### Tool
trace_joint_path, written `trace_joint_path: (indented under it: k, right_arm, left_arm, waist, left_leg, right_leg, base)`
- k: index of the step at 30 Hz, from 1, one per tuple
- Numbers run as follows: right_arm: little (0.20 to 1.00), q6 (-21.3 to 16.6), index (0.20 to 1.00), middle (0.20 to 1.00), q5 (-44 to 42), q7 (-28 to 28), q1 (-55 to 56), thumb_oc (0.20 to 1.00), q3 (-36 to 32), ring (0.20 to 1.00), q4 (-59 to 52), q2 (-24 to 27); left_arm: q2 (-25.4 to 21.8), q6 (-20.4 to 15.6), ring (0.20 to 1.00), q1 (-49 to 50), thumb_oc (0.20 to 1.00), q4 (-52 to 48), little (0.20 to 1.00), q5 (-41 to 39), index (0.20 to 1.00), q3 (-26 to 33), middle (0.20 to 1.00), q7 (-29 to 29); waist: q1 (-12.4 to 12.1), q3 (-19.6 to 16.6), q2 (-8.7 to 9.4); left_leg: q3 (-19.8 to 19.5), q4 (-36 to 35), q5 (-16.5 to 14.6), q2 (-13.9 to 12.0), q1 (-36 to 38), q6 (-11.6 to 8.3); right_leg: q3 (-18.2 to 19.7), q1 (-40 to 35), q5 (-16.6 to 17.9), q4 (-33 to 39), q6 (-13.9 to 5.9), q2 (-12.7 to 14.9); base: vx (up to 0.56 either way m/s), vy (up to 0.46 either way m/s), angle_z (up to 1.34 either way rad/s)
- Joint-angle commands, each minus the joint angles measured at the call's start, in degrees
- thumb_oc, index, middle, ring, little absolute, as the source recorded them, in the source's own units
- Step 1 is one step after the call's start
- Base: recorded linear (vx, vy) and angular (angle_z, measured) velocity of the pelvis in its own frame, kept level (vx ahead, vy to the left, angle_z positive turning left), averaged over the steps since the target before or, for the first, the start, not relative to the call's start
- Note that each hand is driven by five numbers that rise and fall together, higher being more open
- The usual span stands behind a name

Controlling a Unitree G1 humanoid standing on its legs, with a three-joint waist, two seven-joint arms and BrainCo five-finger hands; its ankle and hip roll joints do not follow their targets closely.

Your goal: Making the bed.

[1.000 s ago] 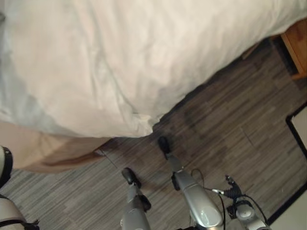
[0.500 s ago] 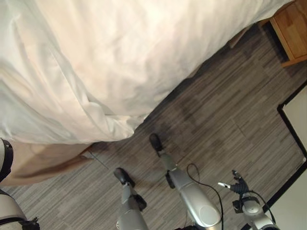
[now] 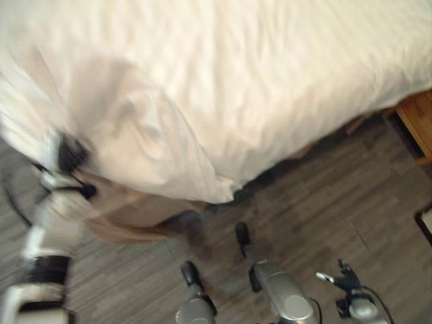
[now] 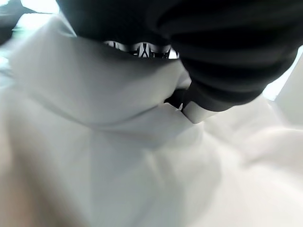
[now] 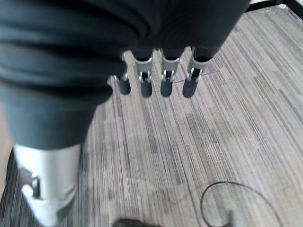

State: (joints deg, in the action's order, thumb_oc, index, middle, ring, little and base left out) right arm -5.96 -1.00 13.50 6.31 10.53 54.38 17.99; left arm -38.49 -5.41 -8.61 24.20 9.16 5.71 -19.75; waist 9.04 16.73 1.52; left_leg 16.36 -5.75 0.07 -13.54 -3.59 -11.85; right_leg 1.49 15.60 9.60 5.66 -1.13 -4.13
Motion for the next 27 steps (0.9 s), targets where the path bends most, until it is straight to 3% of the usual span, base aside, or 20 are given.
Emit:
trace_joint_path:
  k: [1,4,8,11,16,17,18,19,24,27]
  right_arm:
    - [1.0,1.9,1.0,1.0,3.2,0.0,1.7,1.0,-1.3,1.0,4.6,-2.2]
    - [1.0,2.7,1.0,1.0,6.2,0.2,1.3,1.0,-1.8,1.0,7.4,-1.9]
    - [1.0,2.9,1.0,1.0,8.4,-0.1,1.4,1.0,-1.4,1.0,8.8,-1.5]
    - [1.0,2.5,1.0,1.0,9.0,1.4,-0.6,1.0,0.5,1.0,10.8,-4.1]
    - [1.0,3.8,1.0,1.0,8.3,0.4,-3.9,1.0,1.5,1.0,14.4,-3.6]
    - [1.0,4.1,1.0,1.0,7.8,-0.2,-4.4,1.0,1.6,1.0,14.6,-3.3]
    - [1.0,4.2,1.0,1.0,7.8,-0.4,-4.6,1.0,1.6,1.0,14.7,-3.2]
    - [1.0,4.5,1.0,1.0,7.8,-0.6,-4.7,1.0,1.8,1.0,14.8,-3.3]
    - [1.0,4.8,1.0,1.0,7.3,-2.4,-4.7,1.0,1.8,1.0,14.3,-2.9]
    - [1.0,5.3,1.0,1.0,7.0,-3.8,-4.9,1.0,1.8,1.0,13.6,-2.7]
  left_arm:
    - [4.1,-0.8,0.2,7.9,0.2,4.8,0.2,-2.7,0.2,-6.7,0.2,5.7]
    - [7.5,0.0,0.2,13.0,0.2,10.6,0.2,-2.9,0.2,-7.3,0.2,8.1]
    - [8.2,0.1,0.2,15.6,0.2,17.6,0.2,-0.3,0.2,-9.3,0.2,9.5]
    - [10.5,0.5,0.2,15.2,0.2,27.9,0.2,4.8,0.2,-12.5,0.2,8.0]
    - [14.4,3.5,0.2,14.1,0.2,43.7,0.2,7.3,0.2,-14.0,0.2,8.5]
    - [15.7,4.6,0.658,14.7,0.658,46.9,0.658,6.5,0.658,-12.5,0.658,9.4]
    - [15.9,5.1,0.768,15.1,0.768,48.4,0.768,7.1,0.768,-12.2,0.768,9.9]
    - [16.4,5.6,1.0,15.6,1.0,50.2,1.0,7.9,1.0,-11.9,1.0,10.3]
    - [18.7,7.3,1.0,18.4,1.0,55.3,1.0,9.4,1.0,-10.0,1.0,13.1]
    - [21.8,7.5,1.0,21.8,1.0,57.4,1.0,10.9,1.0,-10.0,1.0,18.2]
  waist:
    - [-0.5,-2.5,1.07]
    - [-1.2,-3.9,1.47]
    - [-1.8,-5.7,2.16]
    - [-2.6,-7.2,2.51]
    - [-3.5,-9.0,3.81]
    - [-4.2,-9.6,4.42]
    - [-4.5,-9.9,4.67]
    - [-4.7,-10.1,4.9]
    - [-5.9,-10.6,5.62]
    - [-6.7,-11.1,5.71]
  left_leg:
    - [-2.6,0.7,-0.2,0.1,-0.9,3.69]
    - [-3.7,0.7,-0.7,0.9,0.7,4.26]
    - [-4.9,0.7,-0.8,1.6,1.4,4.68]
    - [-5.8,0.7,-1.4,2.3,2.3,5.2]
    - [-6.8,0.7,-2.0,2.8,3.5,5.48]
    - [-7.3,0.7,-2.1,2.9,3.9,5.55]
    - [-7.5,0.7,-2.2,2.9,4.1,5.55]
    - [-7.5,0.7,-2.3,3.0,4.4,5.57]
    - [-7.7,0.7,-2.7,2.9,5.6,5.56]
    - [-7.9,0.7,-2.8,2.7,6.1,5.4]
  right_leg:
    - [-4.5,-4.7,-7.6,-0.7,-8.25,8.2]
    - [-6.1,-7.6,-8.0,-0.7,-8.4,9.4]
    - [-7.0,-9.2,-8.1,-0.7,-8.63,10.2]
    - [-7.6,-11.0,-8.6,-0.7,-8.76,10.9]
    - [-8.3,-12.5,-8.7,-0.7,-8.78,11.4]
    - [-8.5,-13.0,-8.9,-0.7,-8.76,11.5]
    - [-8.6,-13.2,-8.9,-0.7,-8.77,11.6]
    - [-8.7,-13.6,-8.9,-0.7,-8.75,11.7]
    - [-8.8,-14.7,-9.2,-0.7,-8.68,11.9]
    - [-9.1,-15.3,-9.3,-0.7,-8.63,12.1]
  base:
    - [-0.02,0.176,0.41]
    - [-0.03,0.204,0.5]
    - [-0.03,0.13,0.14]
    - [0.0,0.122,0.12]
    - [-0.02,0.085,0.09]
    - [-0.01,0.055,0.1]
    - [0.0,0.029,0.08]
    - [-0.01,0.018,0.03]
    - [0.0,0.002,0.01]
    - [0.01,-0.004,0.01]
